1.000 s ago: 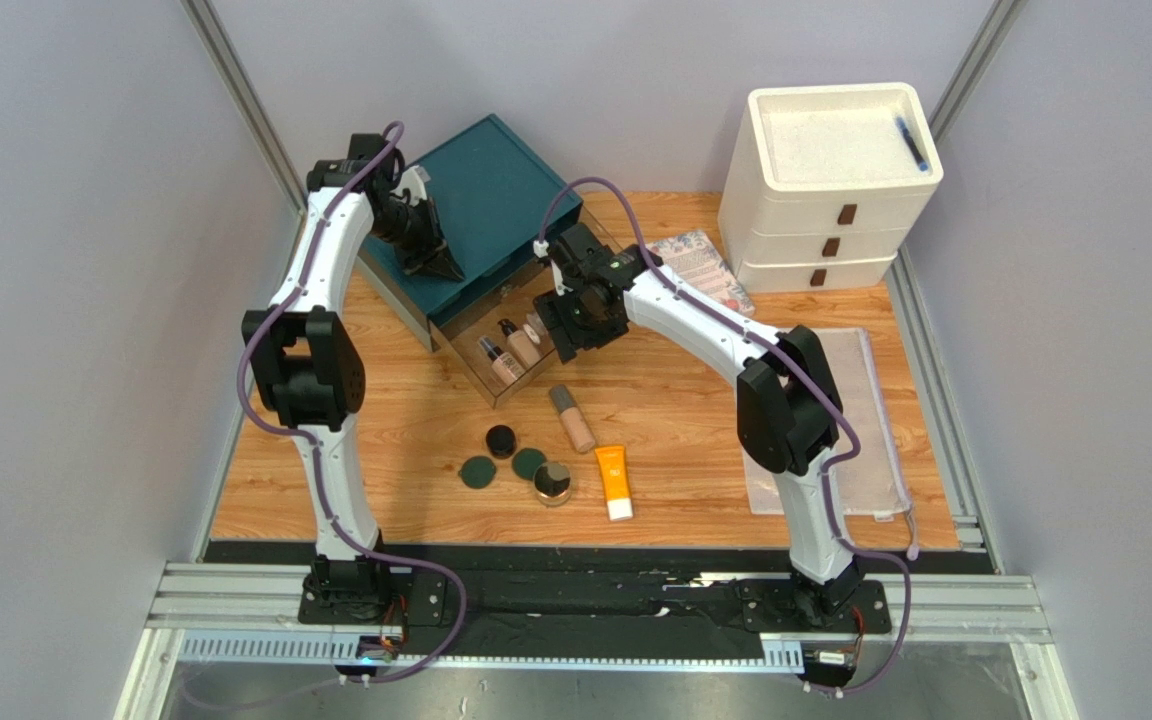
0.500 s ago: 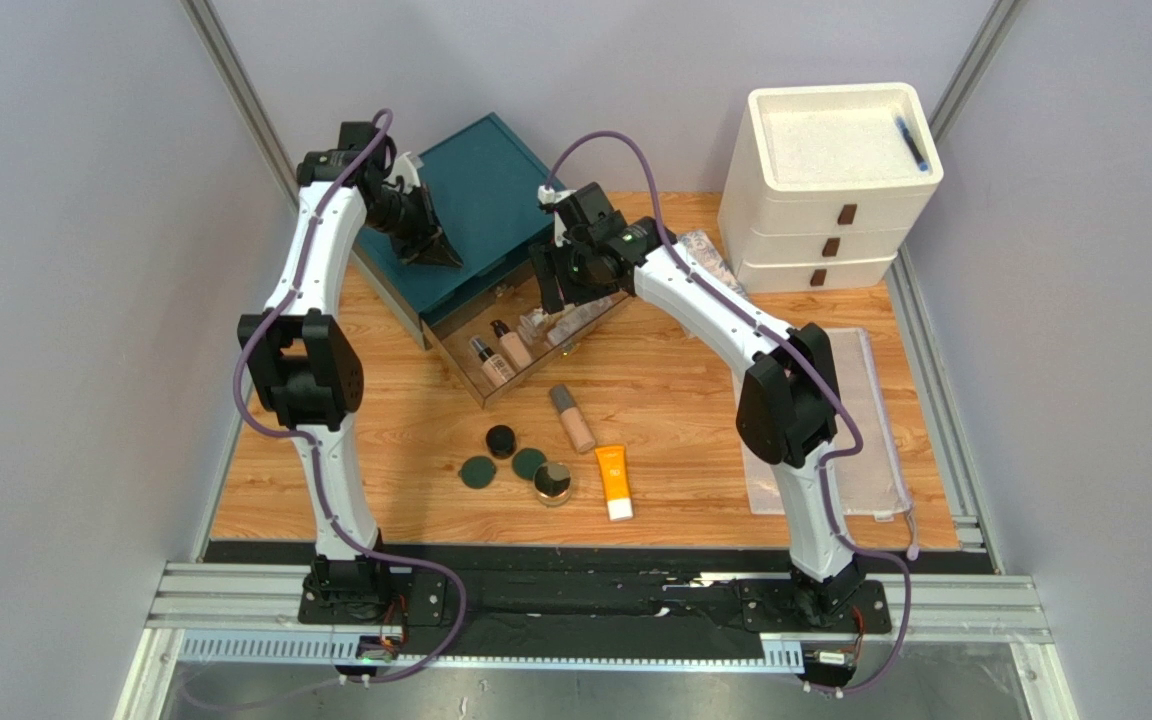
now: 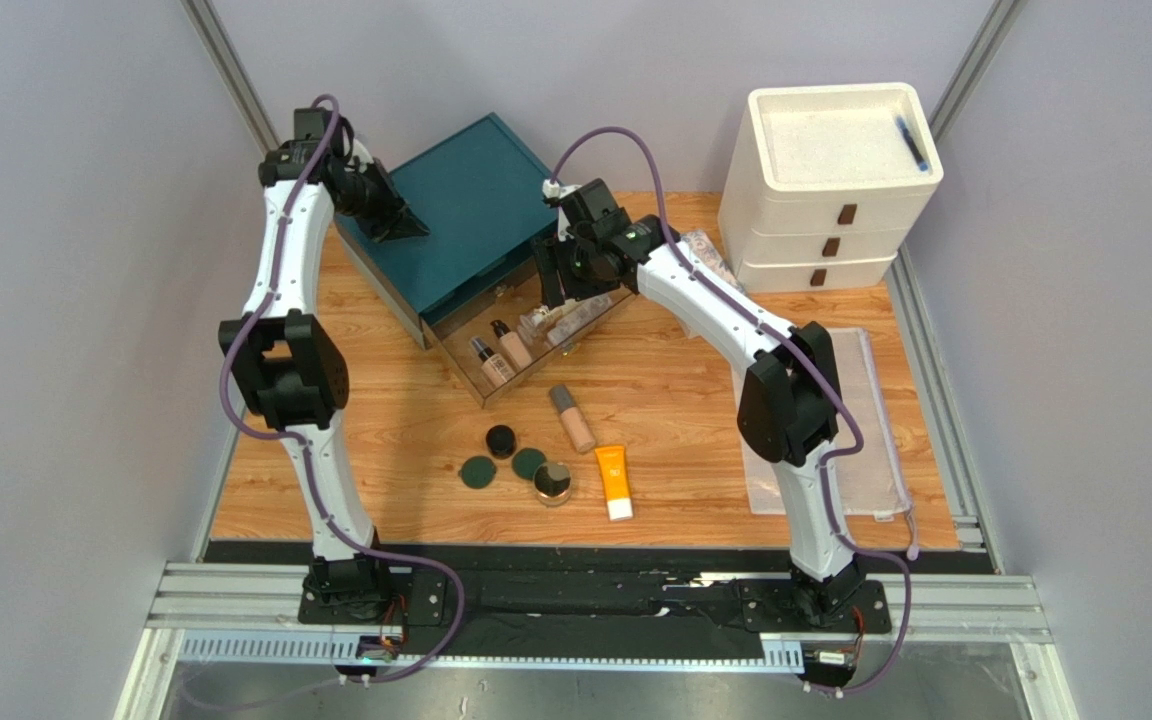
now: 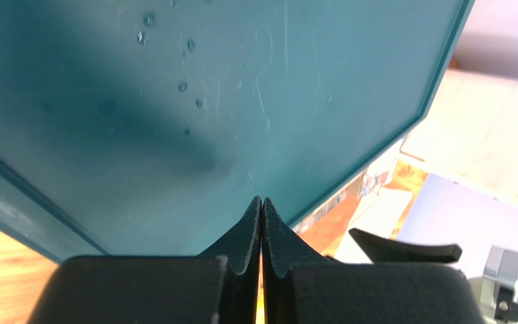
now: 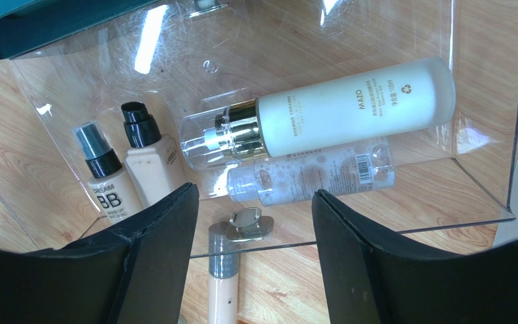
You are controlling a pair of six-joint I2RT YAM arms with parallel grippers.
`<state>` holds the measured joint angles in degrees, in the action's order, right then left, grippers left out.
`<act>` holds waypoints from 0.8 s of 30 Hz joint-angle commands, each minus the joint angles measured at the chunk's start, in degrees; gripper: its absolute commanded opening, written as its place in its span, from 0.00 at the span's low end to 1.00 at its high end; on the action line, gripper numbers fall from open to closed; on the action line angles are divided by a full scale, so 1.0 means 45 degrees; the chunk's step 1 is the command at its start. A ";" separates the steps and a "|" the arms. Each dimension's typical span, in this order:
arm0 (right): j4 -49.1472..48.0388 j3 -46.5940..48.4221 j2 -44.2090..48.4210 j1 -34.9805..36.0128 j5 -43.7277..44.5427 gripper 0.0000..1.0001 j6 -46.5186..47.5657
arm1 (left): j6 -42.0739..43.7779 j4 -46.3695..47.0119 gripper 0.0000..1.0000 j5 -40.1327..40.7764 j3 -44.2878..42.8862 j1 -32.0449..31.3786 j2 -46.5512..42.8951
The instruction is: Organize the makeup
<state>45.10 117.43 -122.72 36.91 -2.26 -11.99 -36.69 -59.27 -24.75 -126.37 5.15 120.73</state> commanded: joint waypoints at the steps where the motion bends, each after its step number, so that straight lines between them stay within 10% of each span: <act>1: -0.0472 0.0117 0.0959 -0.0232 0.0034 0.66 0.0008 | -0.0792 0.1311 0.00 0.0210 0.0151 -0.0128 -0.0285; 12: -0.0511 -0.0157 0.2230 -0.0369 0.0073 0.67 -0.0109 | -0.2475 0.8735 0.00 -0.0186 0.6147 -0.1529 -0.4072; 24: -0.0511 -0.1445 0.2933 -0.1032 -0.0259 0.67 -0.0363 | 0.0925 0.1362 0.00 0.6626 -0.0917 -0.3195 -0.2007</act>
<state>43.99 112.49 -112.84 33.58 -2.72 -12.62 -37.93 -38.37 -9.93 -119.79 -10.57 107.48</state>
